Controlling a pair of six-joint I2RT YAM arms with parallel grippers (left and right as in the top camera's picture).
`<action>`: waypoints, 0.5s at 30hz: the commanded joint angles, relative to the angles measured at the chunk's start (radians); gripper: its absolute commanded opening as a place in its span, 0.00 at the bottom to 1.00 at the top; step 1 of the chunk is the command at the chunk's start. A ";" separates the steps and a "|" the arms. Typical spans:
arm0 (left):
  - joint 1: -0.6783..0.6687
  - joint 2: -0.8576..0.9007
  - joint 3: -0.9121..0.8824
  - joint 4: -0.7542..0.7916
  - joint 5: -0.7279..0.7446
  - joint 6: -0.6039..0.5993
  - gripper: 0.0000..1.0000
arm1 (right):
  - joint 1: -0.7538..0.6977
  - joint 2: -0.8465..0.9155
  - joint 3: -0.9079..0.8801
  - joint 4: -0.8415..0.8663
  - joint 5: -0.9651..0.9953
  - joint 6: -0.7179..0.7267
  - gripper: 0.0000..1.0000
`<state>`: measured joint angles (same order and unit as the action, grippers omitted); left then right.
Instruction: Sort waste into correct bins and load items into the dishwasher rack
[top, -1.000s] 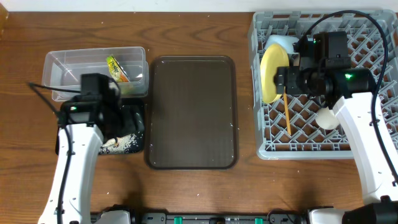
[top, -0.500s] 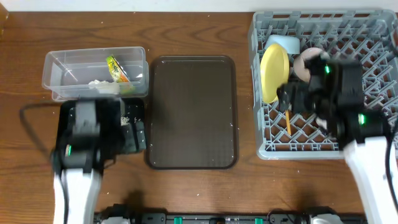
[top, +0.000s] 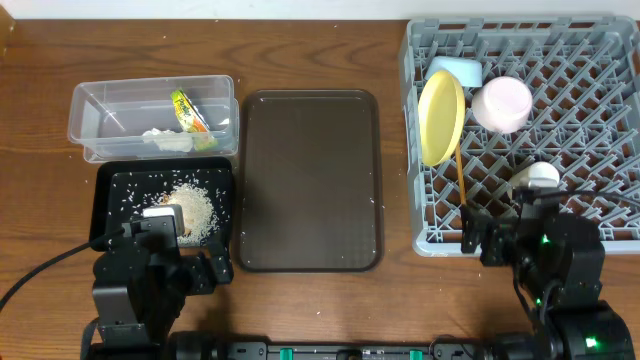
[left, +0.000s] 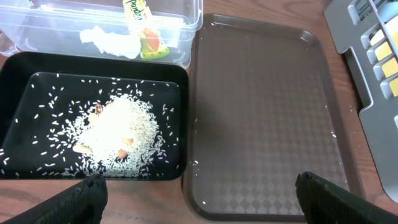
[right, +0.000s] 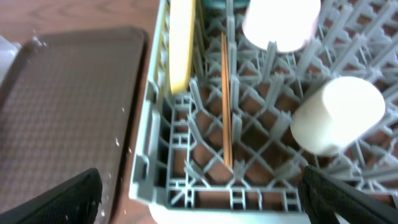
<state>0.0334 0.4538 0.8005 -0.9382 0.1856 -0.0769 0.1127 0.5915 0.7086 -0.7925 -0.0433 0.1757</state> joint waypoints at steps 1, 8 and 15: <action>-0.002 -0.003 -0.008 0.001 0.009 0.013 0.99 | -0.011 -0.005 -0.011 -0.045 0.020 0.011 0.99; -0.002 -0.003 -0.008 0.001 0.009 0.013 0.98 | -0.011 -0.002 -0.011 -0.164 0.020 0.011 0.99; -0.002 -0.003 -0.008 0.001 0.009 0.013 0.98 | -0.011 -0.002 -0.011 -0.202 0.026 0.002 0.99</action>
<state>0.0334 0.4538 0.7975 -0.9382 0.1856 -0.0769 0.1127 0.5896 0.7036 -0.9909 -0.0292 0.1761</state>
